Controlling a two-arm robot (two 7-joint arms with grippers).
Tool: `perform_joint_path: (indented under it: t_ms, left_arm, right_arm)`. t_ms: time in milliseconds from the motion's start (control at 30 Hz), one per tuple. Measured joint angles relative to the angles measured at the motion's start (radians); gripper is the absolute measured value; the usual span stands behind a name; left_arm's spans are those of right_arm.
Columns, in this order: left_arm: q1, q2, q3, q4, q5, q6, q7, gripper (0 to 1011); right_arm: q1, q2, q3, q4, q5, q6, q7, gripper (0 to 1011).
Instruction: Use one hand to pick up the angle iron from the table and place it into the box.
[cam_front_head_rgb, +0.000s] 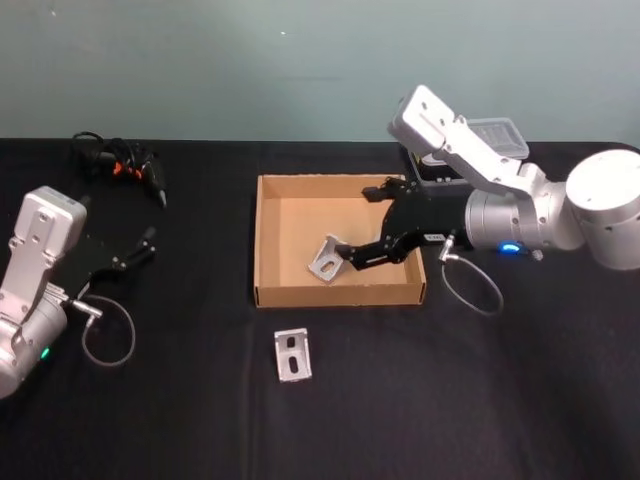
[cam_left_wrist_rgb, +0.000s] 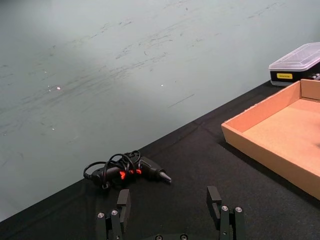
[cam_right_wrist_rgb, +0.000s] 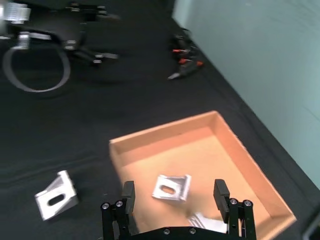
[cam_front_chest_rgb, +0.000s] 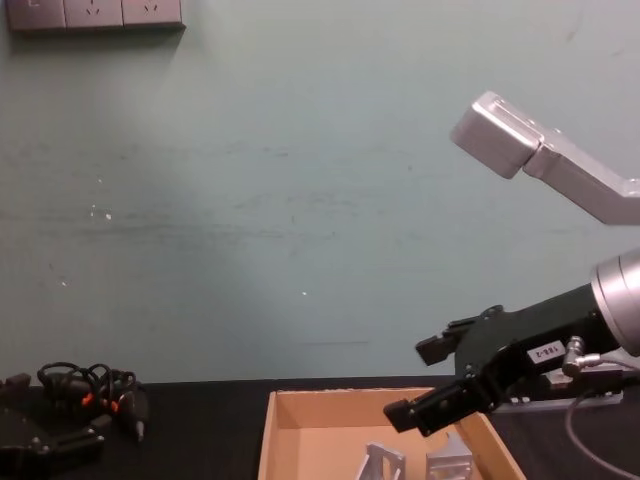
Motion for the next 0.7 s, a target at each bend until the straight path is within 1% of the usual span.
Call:
perform_joint_path:
  t_ms: [33, 67, 133, 233, 267, 367, 500, 633, 700]
  left_arm:
    - [0.0, 0.0, 0.0, 0.0, 0.0, 0.0, 0.0, 1000]
    - [0.0, 0.0, 0.0, 0.0, 0.0, 0.0, 0.0, 1000]
    - [0.0, 0.0, 0.0, 0.0, 0.0, 0.0, 0.0, 1000]
    - [0.0, 0.0, 0.0, 0.0, 0.0, 0.0, 0.0, 1000]
    - [0.0, 0.0, 0.0, 0.0, 0.0, 0.0, 0.0, 1000]
    - [0.0, 0.0, 0.0, 0.0, 0.0, 0.0, 0.0, 1000]
    - [0.0, 0.0, 0.0, 0.0, 0.0, 0.0, 0.0, 1000]
    - [0.0, 0.0, 0.0, 0.0, 0.0, 0.0, 0.0, 1000]
    - [0.0, 0.0, 0.0, 0.0, 0.0, 0.0, 0.0, 1000]
  right_arm:
    - [0.006, 0.004, -0.007, 0.0, 0.001, -0.004, 0.015, 1002]
    - [0.019, 0.009, -0.021, 0.0, 0.004, -0.011, 0.043, 1003]
    - [0.036, 0.013, -0.045, 0.003, 0.007, -0.023, 0.08, 1002]
    - [0.052, 0.014, -0.067, 0.01, 0.01, -0.034, 0.112, 1002]
    - [0.06, 0.014, -0.08, 0.016, 0.011, -0.04, 0.129, 1002]
    - [0.074, 0.013, -0.099, 0.023, 0.013, -0.049, 0.15, 1003]
    - [0.095, 0.009, -0.135, 0.035, 0.013, -0.06, 0.184, 1002]
    - [0.108, 0.005, -0.156, 0.046, 0.013, -0.065, 0.201, 1002]
    - [0.121, -0.002, -0.177, 0.061, 0.013, -0.07, 0.218, 1003]
